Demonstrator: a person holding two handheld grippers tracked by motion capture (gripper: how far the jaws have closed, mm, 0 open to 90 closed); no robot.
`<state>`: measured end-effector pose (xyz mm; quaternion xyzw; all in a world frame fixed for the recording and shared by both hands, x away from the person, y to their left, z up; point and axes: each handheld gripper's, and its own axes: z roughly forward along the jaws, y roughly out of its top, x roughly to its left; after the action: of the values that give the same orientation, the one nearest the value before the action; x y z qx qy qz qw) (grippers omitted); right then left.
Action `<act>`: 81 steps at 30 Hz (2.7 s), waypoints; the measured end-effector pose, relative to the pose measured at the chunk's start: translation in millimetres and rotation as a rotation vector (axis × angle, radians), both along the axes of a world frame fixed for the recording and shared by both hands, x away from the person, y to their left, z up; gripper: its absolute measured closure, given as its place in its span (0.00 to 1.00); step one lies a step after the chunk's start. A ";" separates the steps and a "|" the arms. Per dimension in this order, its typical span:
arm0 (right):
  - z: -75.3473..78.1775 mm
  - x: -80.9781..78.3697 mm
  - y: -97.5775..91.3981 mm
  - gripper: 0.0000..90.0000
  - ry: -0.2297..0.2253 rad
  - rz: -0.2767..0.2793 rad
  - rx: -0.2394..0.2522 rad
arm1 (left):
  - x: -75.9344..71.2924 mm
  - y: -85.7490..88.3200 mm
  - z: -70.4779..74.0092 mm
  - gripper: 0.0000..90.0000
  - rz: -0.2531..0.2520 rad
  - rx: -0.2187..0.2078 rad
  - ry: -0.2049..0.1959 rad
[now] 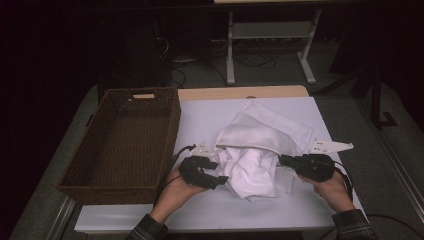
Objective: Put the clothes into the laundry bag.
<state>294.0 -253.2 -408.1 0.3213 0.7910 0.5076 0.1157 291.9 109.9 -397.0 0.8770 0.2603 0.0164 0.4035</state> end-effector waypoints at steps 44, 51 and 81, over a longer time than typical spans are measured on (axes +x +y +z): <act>6.4 -5.5 3.3 0.97 -0.010 0.023 0.036 | 30.9 -96.2 8.1 0.96 -0.087 -0.006 -0.116; 8.2 -6.4 -0.1 0.97 -0.008 0.021 0.059 | 47.2 -109.3 -2.4 0.97 -0.073 -0.011 -0.080; -10.5 -21.0 -1.1 0.97 0.048 0.042 -0.026 | 79.1 -139.7 -21.6 0.96 0.033 -0.010 -0.093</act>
<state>273.0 -254.3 -418.6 0.3152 0.8067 0.4917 0.0899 371.0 -29.8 -418.7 0.8688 0.2558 0.0626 0.4194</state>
